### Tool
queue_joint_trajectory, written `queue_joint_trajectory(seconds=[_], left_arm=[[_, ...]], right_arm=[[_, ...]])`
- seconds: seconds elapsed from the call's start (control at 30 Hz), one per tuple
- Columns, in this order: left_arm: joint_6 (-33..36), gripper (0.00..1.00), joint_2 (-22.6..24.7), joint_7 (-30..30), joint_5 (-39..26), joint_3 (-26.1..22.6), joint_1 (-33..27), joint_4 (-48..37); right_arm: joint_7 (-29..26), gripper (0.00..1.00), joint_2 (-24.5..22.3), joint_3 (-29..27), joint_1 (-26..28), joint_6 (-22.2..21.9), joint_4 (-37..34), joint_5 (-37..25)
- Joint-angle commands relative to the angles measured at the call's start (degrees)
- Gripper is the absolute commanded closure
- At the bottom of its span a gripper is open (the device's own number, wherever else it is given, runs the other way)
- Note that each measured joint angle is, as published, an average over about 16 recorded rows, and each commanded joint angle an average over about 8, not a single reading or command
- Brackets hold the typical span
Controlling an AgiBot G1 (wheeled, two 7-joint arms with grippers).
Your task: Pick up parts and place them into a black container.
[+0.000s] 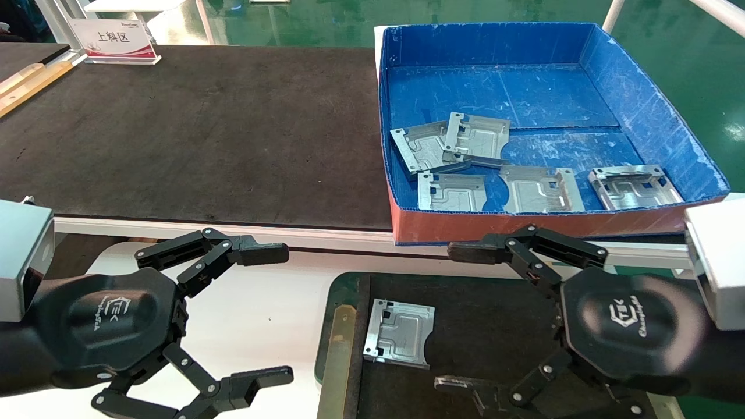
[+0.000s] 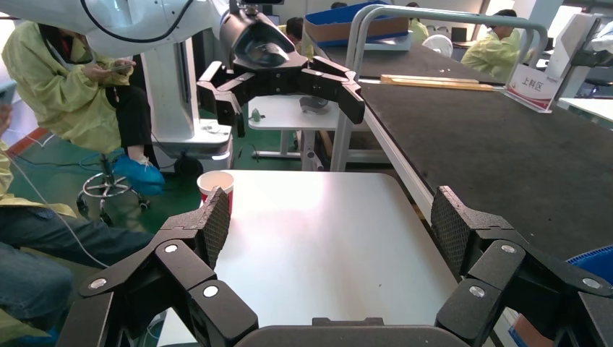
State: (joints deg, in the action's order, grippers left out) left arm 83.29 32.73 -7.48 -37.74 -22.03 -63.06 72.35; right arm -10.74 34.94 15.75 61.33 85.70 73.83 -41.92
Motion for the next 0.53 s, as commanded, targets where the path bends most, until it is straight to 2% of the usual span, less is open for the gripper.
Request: queue_joint_trajectory(seconds=[0.03,0.53], left_arm=[[-0.01,0.00,0.00,0.00,0.00,0.00,0.00,-0.01],[-0.01,0.00,0.00,0.00,0.00,0.00,0.01,-0.01]], right_arm=[[-0.49,0.00,-0.24,-0.93,-0.75,-0.09,0.87,-0.24],[-0.13,0.00,-0.05,-0.18,-0.13,-0.10,0.12,-0.17]])
